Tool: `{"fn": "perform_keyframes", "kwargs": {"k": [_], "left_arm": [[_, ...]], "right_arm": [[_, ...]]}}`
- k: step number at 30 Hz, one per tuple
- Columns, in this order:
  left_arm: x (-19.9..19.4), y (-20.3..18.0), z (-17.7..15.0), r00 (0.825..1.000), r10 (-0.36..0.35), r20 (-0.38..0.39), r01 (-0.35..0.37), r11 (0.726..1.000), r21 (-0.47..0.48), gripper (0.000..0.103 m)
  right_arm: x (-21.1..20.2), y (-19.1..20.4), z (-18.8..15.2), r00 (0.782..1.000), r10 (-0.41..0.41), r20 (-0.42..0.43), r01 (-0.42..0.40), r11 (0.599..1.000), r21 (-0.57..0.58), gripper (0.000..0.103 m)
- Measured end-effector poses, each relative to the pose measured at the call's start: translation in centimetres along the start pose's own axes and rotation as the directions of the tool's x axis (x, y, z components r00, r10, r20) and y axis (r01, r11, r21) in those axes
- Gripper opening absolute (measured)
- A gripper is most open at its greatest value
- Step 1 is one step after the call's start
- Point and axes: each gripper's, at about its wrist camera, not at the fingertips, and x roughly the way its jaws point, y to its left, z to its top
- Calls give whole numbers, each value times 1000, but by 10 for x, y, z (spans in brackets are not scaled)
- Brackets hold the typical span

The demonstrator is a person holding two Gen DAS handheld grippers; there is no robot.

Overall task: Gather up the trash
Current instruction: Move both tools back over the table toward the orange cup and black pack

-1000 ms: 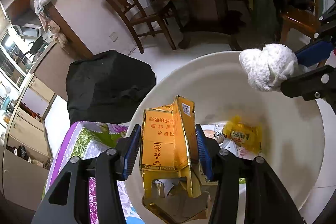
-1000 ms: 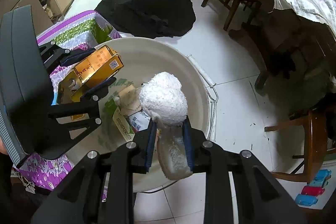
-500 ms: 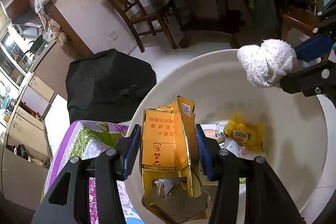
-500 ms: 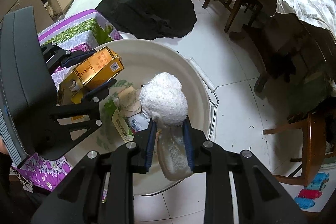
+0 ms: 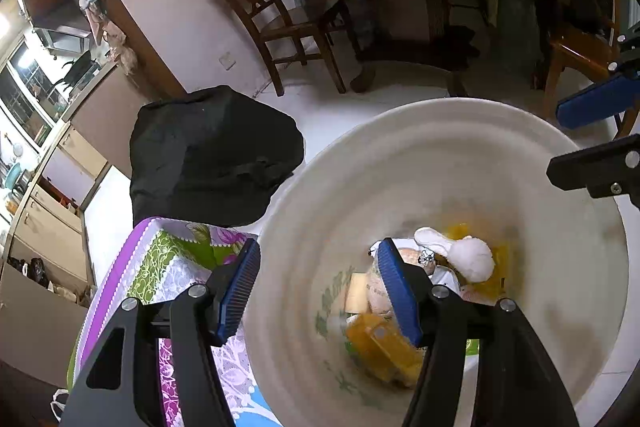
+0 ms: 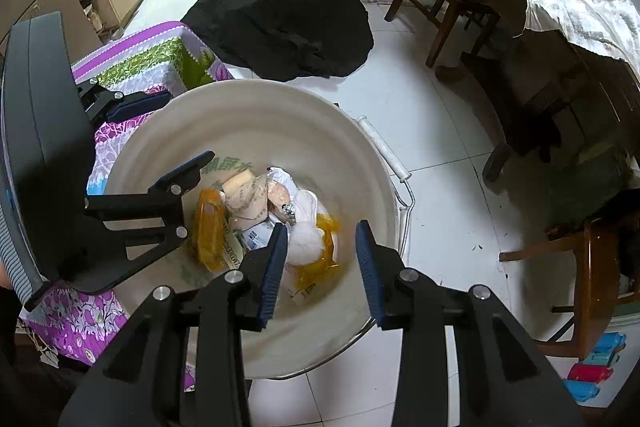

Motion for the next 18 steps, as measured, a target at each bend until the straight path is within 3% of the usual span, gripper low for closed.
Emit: {"fn": "perform_keyframes", "kwargs": {"k": [7, 11, 15, 18], "left_arm": [[-20, 9, -7, 999, 6, 34, -4, 998, -59, 62], [-43, 42, -33, 996, 25, 83, -10, 983, -183, 66], [-71, 92, -76, 990, 92, 109, -49, 939, -342, 71], [-92, 141, -120, 981, 170, 92, -108, 877, -467, 76]], "right_arm": [[-2, 3, 0, 1000, -6, 18, 6, 1000, 5, 34], [-21, 15, 0, 990, -1, 143, -1, 1000, 11, 34], [-42, 50, -7, 955, 32, 294, -27, 999, -21, 34], [-56, 91, -15, 909, 86, 408, -55, 995, -86, 35]]}}
